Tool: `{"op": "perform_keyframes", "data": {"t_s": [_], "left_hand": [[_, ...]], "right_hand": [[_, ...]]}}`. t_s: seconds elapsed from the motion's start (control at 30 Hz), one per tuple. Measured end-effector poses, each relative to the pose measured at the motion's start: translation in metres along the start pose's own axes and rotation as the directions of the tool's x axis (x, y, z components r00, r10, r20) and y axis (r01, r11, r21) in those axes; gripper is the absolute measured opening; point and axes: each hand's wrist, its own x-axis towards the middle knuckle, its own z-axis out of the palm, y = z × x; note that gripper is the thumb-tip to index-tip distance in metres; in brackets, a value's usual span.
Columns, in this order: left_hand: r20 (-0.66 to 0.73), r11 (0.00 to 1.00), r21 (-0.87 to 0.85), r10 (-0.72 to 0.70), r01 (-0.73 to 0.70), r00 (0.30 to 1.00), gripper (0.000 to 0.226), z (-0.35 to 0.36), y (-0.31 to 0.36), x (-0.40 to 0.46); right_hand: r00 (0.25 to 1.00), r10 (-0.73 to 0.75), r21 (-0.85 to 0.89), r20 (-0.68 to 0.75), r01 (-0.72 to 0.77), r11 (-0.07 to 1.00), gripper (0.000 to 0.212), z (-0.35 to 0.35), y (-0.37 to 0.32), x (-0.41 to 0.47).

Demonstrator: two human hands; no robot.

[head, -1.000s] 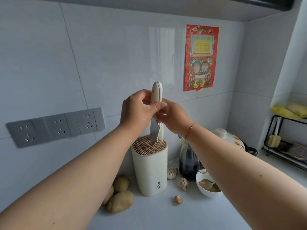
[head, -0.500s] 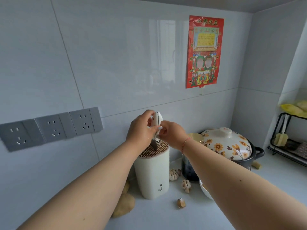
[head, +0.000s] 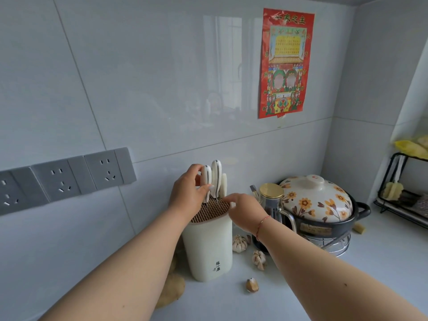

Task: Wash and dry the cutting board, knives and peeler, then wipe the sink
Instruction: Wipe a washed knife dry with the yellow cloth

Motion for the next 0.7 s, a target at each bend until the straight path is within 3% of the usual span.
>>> {"op": "perform_keyframes", "data": {"t_s": [0.17,0.27,0.33,0.43,0.57,0.7], "left_hand": [[0.016,0.999,0.008,-0.035,0.034,0.999,0.046,-0.004,-0.002,-0.006],[0.009,0.996,0.044,-0.074,0.073,0.997,0.062,-0.002,0.001,-0.013],[-0.123,0.989,0.098,-0.100,0.112,0.987,0.066,-0.001,0.005,-0.023],[-0.290,0.987,0.139,-0.033,0.076,0.956,0.043,0.002,0.022,-0.044],[-0.104,0.979,0.199,0.067,-0.045,0.992,0.022,0.016,0.050,-0.066],[0.132,0.988,0.137,0.055,-0.073,0.990,0.020,0.052,0.083,-0.084]], "right_hand": [[1.000,-0.020,0.022,-0.010,0.020,1.000,0.049,0.001,-0.001,-0.006],[1.000,-0.015,0.018,-0.017,0.015,1.000,0.044,0.001,-0.003,-0.009],[0.999,-0.023,0.018,-0.031,0.024,1.000,0.043,-0.002,-0.001,-0.011],[0.995,-0.015,0.047,-0.099,0.019,0.999,0.040,-0.014,0.004,-0.017],[0.977,0.021,0.109,-0.211,0.002,0.994,0.034,-0.043,0.014,-0.039],[0.945,0.103,0.149,-0.309,-0.059,0.987,0.027,-0.074,0.038,-0.072]]}}
